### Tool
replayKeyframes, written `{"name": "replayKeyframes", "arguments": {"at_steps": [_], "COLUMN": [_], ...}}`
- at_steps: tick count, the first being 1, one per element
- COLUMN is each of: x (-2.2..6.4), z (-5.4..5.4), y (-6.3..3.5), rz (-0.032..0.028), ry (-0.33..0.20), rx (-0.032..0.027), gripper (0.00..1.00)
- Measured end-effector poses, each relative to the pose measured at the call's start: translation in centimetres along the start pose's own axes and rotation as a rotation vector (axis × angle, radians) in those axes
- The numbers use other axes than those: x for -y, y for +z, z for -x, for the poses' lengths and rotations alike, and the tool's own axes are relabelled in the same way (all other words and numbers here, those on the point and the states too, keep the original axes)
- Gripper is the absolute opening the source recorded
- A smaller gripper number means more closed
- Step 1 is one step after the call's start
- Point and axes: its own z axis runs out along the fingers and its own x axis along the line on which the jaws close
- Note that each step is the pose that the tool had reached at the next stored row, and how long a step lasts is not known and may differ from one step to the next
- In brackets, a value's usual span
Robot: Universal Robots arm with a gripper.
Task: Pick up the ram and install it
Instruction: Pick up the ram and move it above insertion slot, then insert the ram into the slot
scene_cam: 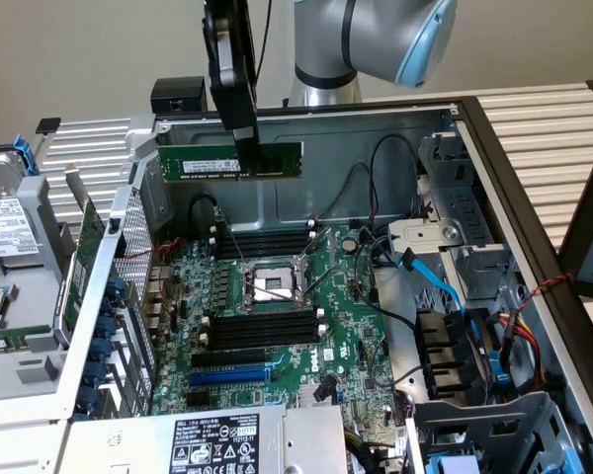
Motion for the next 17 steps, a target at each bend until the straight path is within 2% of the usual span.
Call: {"name": "replayKeyframes", "arguments": {"at_steps": [3,5,8,17], "x": [0.09,0.09,0.07,0.33], "z": [0.1,0.1,0.1,0.1], "y": [0.15,0.26,0.51,1.66], "rz": [-0.0002,-0.0004,-0.0041,-0.0054], "ry": [0.0,-0.004,-0.022,-0.043], "rx": [0.0003,0.0029,0.0072,0.0091], "gripper": [0.14,0.14,0.14,0.14]}}
